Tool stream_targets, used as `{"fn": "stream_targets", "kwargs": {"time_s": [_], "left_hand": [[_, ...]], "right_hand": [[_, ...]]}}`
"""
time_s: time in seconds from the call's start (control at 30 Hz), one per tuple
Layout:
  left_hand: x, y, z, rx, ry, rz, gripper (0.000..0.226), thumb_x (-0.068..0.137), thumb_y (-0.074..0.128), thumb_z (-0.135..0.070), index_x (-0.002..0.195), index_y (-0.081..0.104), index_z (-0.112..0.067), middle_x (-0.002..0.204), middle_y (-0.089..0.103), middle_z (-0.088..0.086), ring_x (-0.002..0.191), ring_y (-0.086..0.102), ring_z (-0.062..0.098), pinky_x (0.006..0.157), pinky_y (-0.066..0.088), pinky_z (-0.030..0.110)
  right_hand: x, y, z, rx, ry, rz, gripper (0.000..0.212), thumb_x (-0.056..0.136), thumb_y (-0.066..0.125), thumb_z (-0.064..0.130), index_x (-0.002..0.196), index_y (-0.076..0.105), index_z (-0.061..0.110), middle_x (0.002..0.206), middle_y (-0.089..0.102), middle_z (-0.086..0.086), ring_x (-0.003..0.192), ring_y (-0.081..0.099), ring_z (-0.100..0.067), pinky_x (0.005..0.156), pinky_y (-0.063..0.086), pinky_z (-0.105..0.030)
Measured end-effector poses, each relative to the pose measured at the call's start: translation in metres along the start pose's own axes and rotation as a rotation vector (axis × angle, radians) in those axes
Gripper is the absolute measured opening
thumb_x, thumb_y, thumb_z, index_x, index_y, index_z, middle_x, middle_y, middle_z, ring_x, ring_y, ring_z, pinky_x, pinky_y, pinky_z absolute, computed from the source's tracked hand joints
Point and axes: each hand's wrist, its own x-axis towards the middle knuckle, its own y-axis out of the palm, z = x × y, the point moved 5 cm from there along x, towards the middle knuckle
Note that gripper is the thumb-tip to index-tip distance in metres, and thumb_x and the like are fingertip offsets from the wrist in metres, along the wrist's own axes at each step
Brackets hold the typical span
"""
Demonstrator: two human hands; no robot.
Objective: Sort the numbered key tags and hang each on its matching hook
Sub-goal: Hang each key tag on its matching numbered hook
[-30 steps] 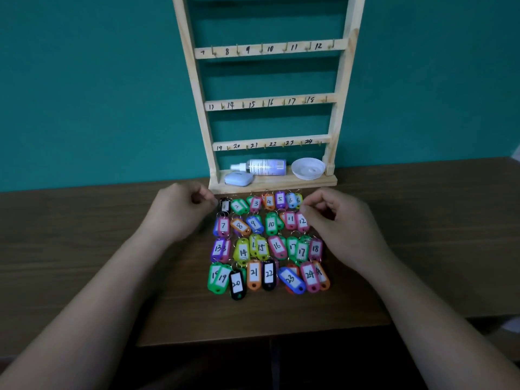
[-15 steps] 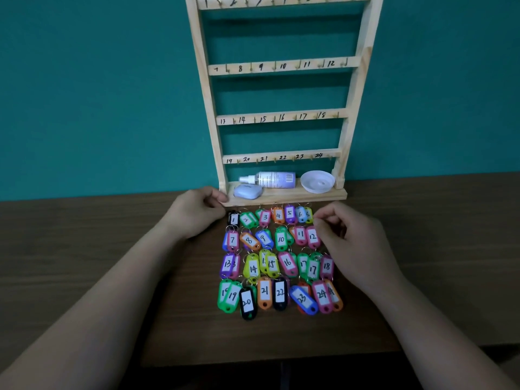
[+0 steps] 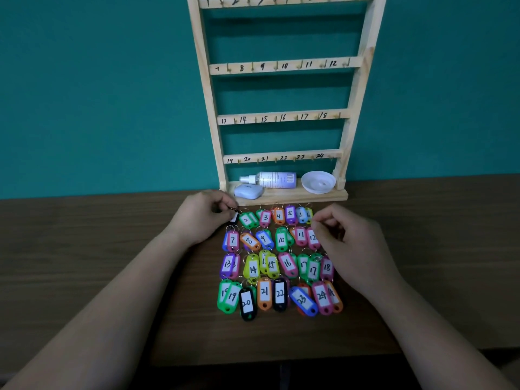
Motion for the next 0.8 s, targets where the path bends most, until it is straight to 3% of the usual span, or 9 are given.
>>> {"fn": "stream_targets", "kwargs": {"time_s": [0.3, 0.47, 0.6, 0.73, 0.8], "left_hand": [[-0.006, -0.002, -0.002, 0.025, -0.008, -0.067, 0.02, 0.091, 0.074, -0.014, 0.081, 0.072, -0.031, 0.084, 0.072, -0.018, 0.087, 0.061, -0.008, 0.072, 0.037, 0.003], [-0.012, -0.014, 0.0, -0.133, -0.061, -0.151, 0.013, 0.098, 0.071, -0.023, 0.088, 0.071, -0.031, 0.089, 0.073, -0.024, 0.09, 0.066, -0.004, 0.078, 0.047, 0.018], [-0.023, -0.023, -0.009, -0.309, -0.076, -0.178, 0.01, 0.101, 0.068, -0.021, 0.094, 0.072, -0.027, 0.092, 0.076, -0.011, 0.091, 0.07, 0.011, 0.084, 0.052, 0.03], [-0.033, -0.032, -0.033, -0.438, -0.017, -0.201, 0.009, 0.102, 0.069, -0.019, 0.096, 0.073, -0.024, 0.09, 0.075, -0.007, 0.084, 0.066, 0.004, 0.077, 0.049, 0.016], [-0.038, -0.03, -0.049, -0.511, 0.016, -0.174, 0.006, 0.102, 0.07, -0.019, 0.097, 0.073, -0.021, 0.091, 0.076, -0.003, 0.084, 0.067, 0.007, 0.078, 0.051, 0.017]], "right_hand": [[0.0, 0.0, 0.001, -0.016, -0.012, 0.008, 0.01, 0.099, 0.072, 0.021, 0.099, 0.073, 0.031, 0.089, 0.07, 0.022, 0.096, 0.066, 0.009, 0.076, 0.05, -0.007], [-0.001, 0.001, 0.002, -0.022, -0.01, 0.03, 0.009, 0.099, 0.07, 0.024, 0.1, 0.071, 0.033, 0.091, 0.07, 0.022, 0.097, 0.066, 0.009, 0.071, 0.05, -0.012], [-0.002, 0.0, 0.003, 0.004, -0.021, 0.023, 0.01, 0.098, 0.07, 0.023, 0.097, 0.072, 0.032, 0.089, 0.07, 0.021, 0.095, 0.066, 0.009, 0.076, 0.05, -0.008], [-0.003, 0.001, 0.01, 0.031, -0.029, 0.032, 0.01, 0.098, 0.07, 0.024, 0.097, 0.072, 0.033, 0.1, 0.069, 0.026, 0.096, 0.067, 0.006, 0.08, 0.049, -0.008], [-0.002, 0.002, 0.016, 0.074, -0.031, 0.03, 0.009, 0.099, 0.07, 0.025, 0.098, 0.073, 0.034, 0.098, 0.07, 0.024, 0.095, 0.068, 0.003, 0.079, 0.05, -0.01]]}}
